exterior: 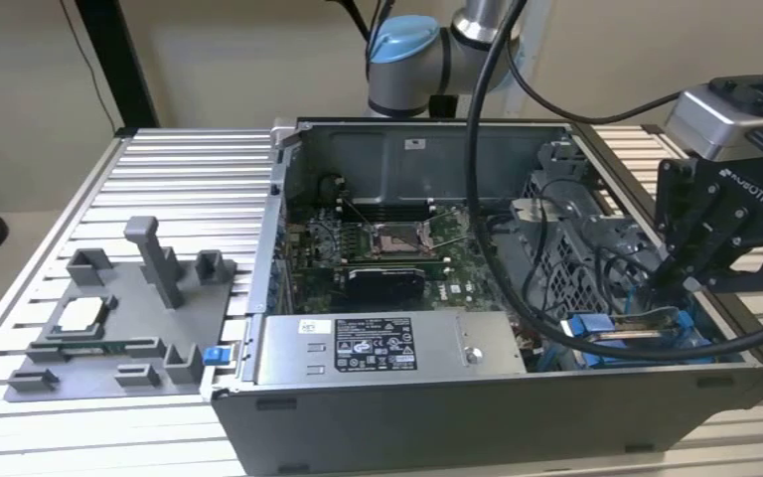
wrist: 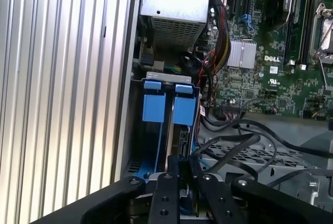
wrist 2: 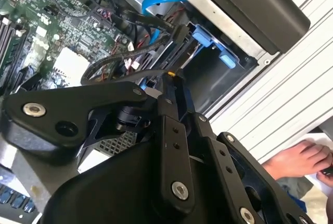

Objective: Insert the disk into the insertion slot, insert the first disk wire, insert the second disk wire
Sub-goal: 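Insert the first disk wire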

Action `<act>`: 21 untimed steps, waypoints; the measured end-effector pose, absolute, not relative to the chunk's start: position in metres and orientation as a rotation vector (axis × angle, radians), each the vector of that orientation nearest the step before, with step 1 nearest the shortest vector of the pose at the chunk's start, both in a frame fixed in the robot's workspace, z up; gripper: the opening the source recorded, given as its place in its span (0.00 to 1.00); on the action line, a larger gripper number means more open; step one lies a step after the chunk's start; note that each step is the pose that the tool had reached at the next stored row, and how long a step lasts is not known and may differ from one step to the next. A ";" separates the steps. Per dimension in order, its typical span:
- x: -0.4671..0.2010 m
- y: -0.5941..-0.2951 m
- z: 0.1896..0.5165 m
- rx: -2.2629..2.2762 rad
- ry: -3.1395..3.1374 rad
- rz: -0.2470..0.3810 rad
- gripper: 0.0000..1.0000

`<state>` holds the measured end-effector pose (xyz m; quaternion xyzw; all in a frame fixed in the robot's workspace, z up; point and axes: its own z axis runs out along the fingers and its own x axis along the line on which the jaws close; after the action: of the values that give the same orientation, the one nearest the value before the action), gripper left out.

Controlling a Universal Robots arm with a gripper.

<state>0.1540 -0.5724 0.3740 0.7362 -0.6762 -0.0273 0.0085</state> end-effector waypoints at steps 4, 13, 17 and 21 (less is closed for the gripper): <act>0.157 -0.572 0.373 2.300 -2.112 -0.086 0.00; 0.158 -0.572 0.372 2.300 -2.112 -0.086 0.00; 0.158 -0.572 0.371 2.300 -2.112 -0.087 0.00; 0.158 -0.572 0.370 2.300 -2.112 -0.087 0.00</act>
<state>0.1583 -0.5724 0.3699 0.7362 -0.6762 -0.0277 0.0089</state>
